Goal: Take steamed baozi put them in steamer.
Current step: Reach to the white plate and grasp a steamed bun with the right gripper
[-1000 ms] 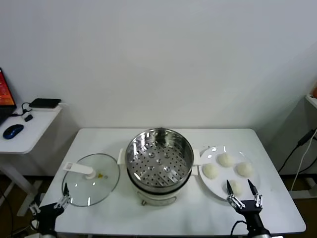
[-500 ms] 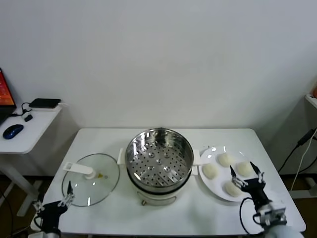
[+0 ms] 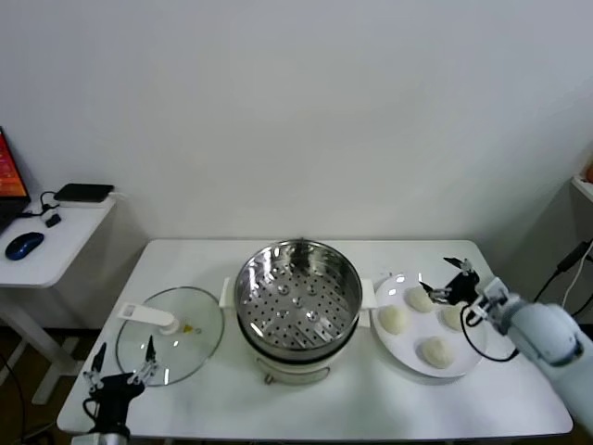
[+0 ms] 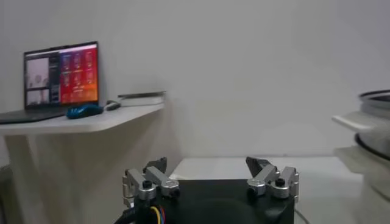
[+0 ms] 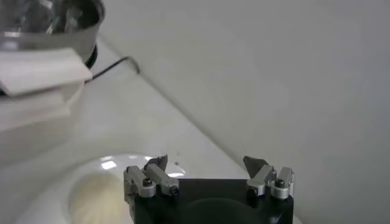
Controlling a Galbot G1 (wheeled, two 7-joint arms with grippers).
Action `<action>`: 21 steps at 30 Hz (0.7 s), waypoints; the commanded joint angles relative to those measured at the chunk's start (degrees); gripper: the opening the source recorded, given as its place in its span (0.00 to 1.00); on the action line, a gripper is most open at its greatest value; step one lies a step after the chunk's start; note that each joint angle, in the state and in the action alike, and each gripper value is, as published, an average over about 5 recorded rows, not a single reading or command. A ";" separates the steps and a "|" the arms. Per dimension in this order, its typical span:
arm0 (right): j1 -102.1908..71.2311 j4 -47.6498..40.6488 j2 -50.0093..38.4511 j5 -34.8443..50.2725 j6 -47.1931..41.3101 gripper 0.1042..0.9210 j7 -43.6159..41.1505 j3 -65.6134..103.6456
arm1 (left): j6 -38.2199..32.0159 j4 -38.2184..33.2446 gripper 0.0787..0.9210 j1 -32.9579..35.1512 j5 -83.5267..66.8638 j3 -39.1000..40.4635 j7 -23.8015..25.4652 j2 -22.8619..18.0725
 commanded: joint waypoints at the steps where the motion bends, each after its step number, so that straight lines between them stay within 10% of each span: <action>1: 52.66 -14.88 -8.30 -0.27 0.98 0.88 -18.26 -57.76 | -3.19 0.26 0.88 0.47 1.47 1.75 2.36 -2.28; 11: 74.95 -22.83 4.22 1.08 9.57 0.88 -28.97 -89.52 | -5.51 0.74 0.88 1.12 3.35 1.82 2.45 -2.40; 21: 66.32 -33.30 12.95 2.96 16.46 0.88 -34.41 -86.43 | -6.44 1.50 0.88 1.37 3.65 1.47 2.58 -2.63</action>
